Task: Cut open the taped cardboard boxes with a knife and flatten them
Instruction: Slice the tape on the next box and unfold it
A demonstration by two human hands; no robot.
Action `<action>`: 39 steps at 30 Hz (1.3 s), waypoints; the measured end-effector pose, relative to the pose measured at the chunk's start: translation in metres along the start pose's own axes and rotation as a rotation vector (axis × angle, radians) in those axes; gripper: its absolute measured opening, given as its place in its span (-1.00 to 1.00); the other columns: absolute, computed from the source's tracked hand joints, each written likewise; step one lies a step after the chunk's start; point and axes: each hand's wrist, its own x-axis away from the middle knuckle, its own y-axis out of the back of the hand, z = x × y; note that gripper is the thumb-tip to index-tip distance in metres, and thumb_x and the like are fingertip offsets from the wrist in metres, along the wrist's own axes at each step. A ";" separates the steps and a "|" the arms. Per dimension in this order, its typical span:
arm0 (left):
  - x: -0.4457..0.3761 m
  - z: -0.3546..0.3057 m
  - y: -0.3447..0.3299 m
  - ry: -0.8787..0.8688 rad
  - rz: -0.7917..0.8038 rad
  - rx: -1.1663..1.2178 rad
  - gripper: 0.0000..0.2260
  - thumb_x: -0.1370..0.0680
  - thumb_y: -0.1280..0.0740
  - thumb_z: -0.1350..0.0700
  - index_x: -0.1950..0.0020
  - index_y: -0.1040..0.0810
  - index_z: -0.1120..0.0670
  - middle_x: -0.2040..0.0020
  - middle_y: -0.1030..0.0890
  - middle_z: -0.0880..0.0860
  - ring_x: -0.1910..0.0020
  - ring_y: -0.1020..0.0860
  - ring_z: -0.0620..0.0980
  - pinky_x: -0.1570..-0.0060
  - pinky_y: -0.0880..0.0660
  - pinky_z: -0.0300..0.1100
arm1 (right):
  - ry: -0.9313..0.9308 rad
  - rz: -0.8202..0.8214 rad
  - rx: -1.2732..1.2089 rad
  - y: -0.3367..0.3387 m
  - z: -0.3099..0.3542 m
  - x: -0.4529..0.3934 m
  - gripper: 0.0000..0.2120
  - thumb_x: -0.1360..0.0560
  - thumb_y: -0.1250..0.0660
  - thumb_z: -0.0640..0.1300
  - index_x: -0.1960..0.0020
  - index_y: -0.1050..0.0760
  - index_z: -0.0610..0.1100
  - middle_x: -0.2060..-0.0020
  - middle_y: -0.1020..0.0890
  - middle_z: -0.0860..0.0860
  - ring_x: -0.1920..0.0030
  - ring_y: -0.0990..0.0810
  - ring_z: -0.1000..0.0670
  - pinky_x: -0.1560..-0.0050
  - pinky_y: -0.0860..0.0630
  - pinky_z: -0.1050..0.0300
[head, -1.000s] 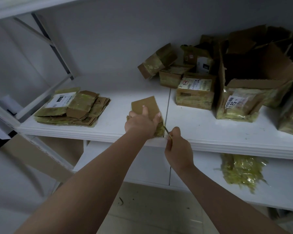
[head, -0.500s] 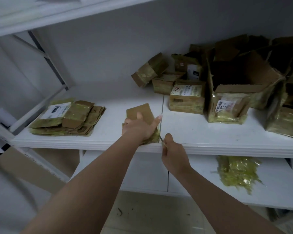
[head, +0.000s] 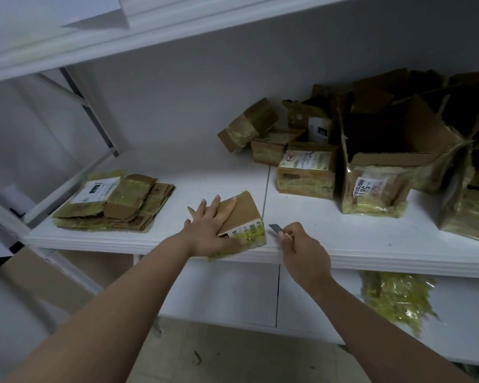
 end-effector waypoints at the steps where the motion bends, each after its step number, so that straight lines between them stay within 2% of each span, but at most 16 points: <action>1: -0.001 0.001 -0.003 -0.003 -0.024 -0.002 -0.19 -0.49 -0.23 -0.35 -0.54 0.24 -0.24 -0.57 0.27 -0.04 -0.53 0.31 0.12 -0.44 0.08 0.31 | 0.014 0.001 0.016 0.000 0.000 -0.003 -0.75 -0.63 -0.02 0.06 -0.06 -0.37 -0.07 0.27 -0.57 -0.02 0.24 -0.55 -0.11 0.28 -0.41 0.08; 5: -0.002 0.003 -0.007 -0.031 -0.060 0.014 -0.27 -0.51 -0.14 -0.34 -0.52 0.25 -0.27 -0.58 0.26 -0.03 -0.53 0.31 0.15 -0.47 0.08 0.28 | 0.091 -0.005 -0.005 -0.001 -0.001 -0.013 -0.76 -0.63 -0.05 0.05 0.02 -0.41 -0.06 0.33 -0.56 -0.02 0.29 -0.53 -0.08 0.31 -0.41 0.09; 19: -0.001 0.005 -0.012 -0.006 -0.089 0.060 -0.29 -0.53 -0.18 -0.28 -0.54 0.19 -0.25 -0.59 0.22 -0.02 -0.53 0.30 0.12 -0.49 0.17 0.17 | 0.247 0.020 -0.091 0.001 -0.018 -0.029 -0.83 -0.60 -0.17 -0.01 0.07 -0.48 -0.04 0.42 -0.55 0.03 0.37 -0.52 -0.02 0.35 -0.38 0.16; 26: -0.001 0.007 -0.015 -0.002 -0.108 0.080 -0.30 -0.54 -0.20 -0.26 -0.54 0.16 -0.25 -0.59 0.21 -0.03 -0.54 0.29 0.11 -0.49 0.16 0.15 | 0.291 -0.009 -0.112 0.000 -0.021 -0.030 -0.69 -0.54 -0.06 0.11 0.06 -0.49 -0.04 0.47 -0.50 0.08 0.43 -0.50 0.00 0.38 -0.39 0.17; 32: -0.001 0.007 -0.016 0.000 -0.110 0.080 -0.29 -0.54 -0.19 -0.26 -0.55 0.15 -0.23 -0.59 0.21 -0.03 -0.54 0.28 0.11 -0.49 0.15 0.13 | 0.339 0.022 0.018 0.002 -0.023 -0.031 -0.82 -0.60 -0.16 0.00 0.03 -0.50 -0.04 0.43 -0.54 0.02 0.38 -0.54 -0.10 0.36 -0.42 0.12; 36: -0.002 0.007 -0.016 -0.002 -0.107 0.063 -0.30 -0.54 -0.19 -0.26 -0.56 0.15 -0.23 -0.59 0.21 -0.03 -0.54 0.26 0.11 -0.49 0.14 0.11 | 0.382 0.044 0.131 0.004 -0.021 -0.033 -0.80 -0.60 -0.15 -0.02 -0.03 -0.52 -0.05 0.37 -0.61 -0.03 0.36 -0.56 -0.12 0.35 -0.41 0.13; 39: -0.002 0.007 -0.015 -0.004 -0.098 0.062 -0.29 -0.53 -0.18 -0.27 -0.55 0.15 -0.24 -0.59 0.21 -0.02 -0.54 0.26 0.11 -0.48 0.14 0.12 | 0.439 0.010 0.209 0.004 -0.023 -0.033 -0.85 -0.59 -0.19 -0.07 0.00 -0.52 -0.07 0.43 -0.58 -0.02 0.46 -0.53 -0.11 0.46 -0.27 0.20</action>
